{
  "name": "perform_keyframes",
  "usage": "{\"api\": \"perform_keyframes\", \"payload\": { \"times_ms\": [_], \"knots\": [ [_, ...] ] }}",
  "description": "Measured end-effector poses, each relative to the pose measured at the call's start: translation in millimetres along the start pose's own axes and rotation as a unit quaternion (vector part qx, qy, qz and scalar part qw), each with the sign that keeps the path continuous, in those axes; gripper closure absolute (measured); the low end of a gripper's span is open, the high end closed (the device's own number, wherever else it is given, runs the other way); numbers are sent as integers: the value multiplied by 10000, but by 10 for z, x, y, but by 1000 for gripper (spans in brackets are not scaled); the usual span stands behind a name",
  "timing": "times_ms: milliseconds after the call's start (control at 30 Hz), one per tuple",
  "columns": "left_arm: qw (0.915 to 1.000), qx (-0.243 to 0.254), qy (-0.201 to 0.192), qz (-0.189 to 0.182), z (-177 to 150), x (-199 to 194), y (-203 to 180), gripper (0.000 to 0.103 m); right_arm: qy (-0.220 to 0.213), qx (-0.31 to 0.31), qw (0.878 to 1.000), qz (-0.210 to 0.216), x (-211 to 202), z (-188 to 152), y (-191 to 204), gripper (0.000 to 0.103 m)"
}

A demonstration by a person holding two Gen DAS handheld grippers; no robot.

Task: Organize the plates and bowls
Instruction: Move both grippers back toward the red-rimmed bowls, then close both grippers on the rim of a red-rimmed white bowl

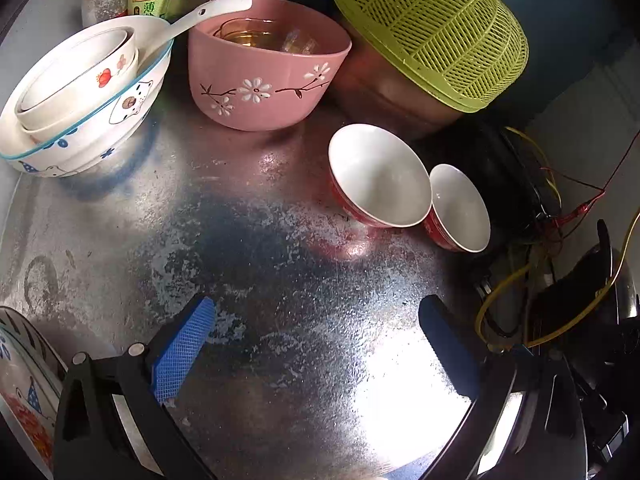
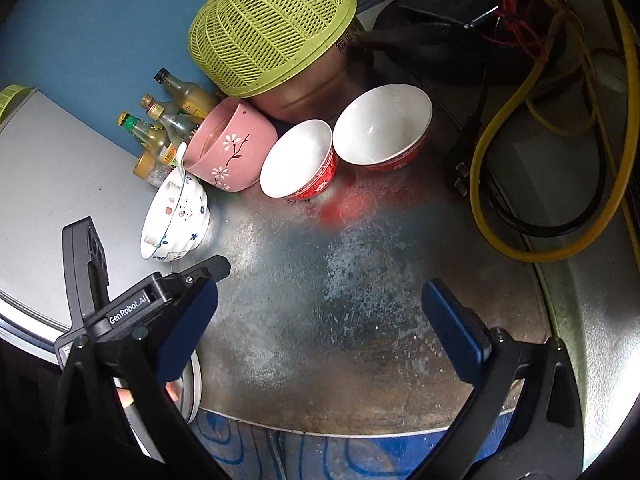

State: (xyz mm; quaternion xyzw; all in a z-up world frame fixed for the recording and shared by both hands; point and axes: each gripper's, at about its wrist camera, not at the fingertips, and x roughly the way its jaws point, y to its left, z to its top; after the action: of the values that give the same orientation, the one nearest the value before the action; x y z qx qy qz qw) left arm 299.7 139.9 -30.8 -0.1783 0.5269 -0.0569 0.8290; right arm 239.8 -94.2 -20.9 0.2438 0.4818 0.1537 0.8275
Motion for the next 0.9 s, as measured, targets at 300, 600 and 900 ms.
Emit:
{"api": "perform_keyframes", "payload": {
  "times_ms": [300,600,900],
  "knots": [
    [9993,-257,-86,-256,542,476,-38,19,-230,-82,9996,-153,304,489,132,17],
    [9982,-475,195,-316,769,984,-185,63,-275,-51,9991,-306,445,638,113,17],
    [9989,-261,291,-248,790,997,-66,97,-197,-29,9994,-283,516,675,117,17]
  ]
}}
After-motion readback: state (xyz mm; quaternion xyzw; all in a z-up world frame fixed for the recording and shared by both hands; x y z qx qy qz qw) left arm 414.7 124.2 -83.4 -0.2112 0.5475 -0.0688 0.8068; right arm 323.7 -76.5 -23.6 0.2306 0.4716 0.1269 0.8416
